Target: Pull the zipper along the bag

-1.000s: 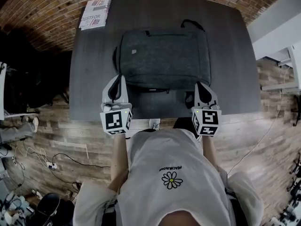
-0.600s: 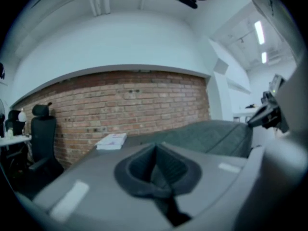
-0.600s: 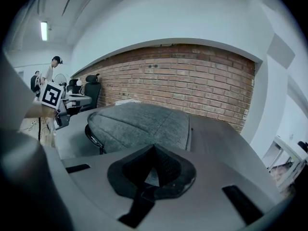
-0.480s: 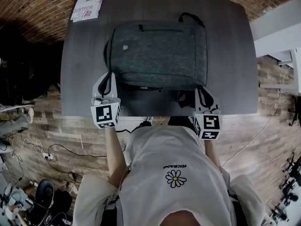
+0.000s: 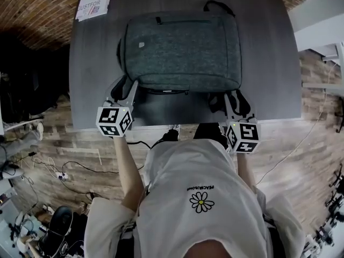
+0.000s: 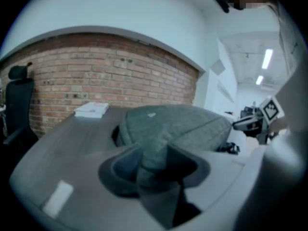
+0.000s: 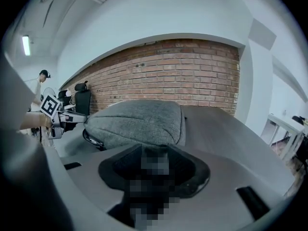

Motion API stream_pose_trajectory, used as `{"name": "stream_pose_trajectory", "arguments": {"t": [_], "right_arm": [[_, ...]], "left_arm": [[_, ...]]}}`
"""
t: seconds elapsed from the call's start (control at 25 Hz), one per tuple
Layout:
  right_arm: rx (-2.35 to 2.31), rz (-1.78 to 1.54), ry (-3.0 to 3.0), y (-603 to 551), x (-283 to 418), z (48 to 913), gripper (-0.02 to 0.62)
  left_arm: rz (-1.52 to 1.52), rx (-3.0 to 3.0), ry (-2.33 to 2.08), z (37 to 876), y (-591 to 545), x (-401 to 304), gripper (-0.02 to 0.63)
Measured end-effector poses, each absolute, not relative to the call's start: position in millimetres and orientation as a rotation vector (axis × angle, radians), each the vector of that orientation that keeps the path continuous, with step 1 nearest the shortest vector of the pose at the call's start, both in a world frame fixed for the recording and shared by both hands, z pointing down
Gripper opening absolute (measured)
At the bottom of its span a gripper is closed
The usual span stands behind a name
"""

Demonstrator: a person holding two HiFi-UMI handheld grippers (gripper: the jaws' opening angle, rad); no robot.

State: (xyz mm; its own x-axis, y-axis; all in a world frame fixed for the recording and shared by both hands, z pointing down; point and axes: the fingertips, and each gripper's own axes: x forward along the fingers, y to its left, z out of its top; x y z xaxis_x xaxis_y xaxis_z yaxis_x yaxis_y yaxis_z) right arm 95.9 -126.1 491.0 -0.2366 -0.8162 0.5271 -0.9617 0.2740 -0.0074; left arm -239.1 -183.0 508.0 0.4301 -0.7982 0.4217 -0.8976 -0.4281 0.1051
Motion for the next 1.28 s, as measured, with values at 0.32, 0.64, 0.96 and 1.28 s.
{"name": "stream_pose_trajectory", "arguments": {"t": [0.32,0.64,0.96,1.28], "right_arm": [[1.584,0.416,-2.085,-126.4,95.3,494.3,0.141],[1.654,0.346,-1.994,-173.1,134.3,498.7,0.137],[1.569,0.216,-1.990,-257.4,181.2,501.6,0.124],[1.561,0.213,-1.982,-334.6,208.0,507.9,0.087]], "left_arm": [[0.515,2.329,-1.377,517.9,-185.3,-236.0,0.139],[0.546,2.346,-1.223,526.7,-172.6,-192.4,0.115],[0.567,2.340,-1.090,527.7,-158.8,-124.0,0.115],[0.563,2.363,-0.989,529.8,-162.0,-49.6,0.114]]}}
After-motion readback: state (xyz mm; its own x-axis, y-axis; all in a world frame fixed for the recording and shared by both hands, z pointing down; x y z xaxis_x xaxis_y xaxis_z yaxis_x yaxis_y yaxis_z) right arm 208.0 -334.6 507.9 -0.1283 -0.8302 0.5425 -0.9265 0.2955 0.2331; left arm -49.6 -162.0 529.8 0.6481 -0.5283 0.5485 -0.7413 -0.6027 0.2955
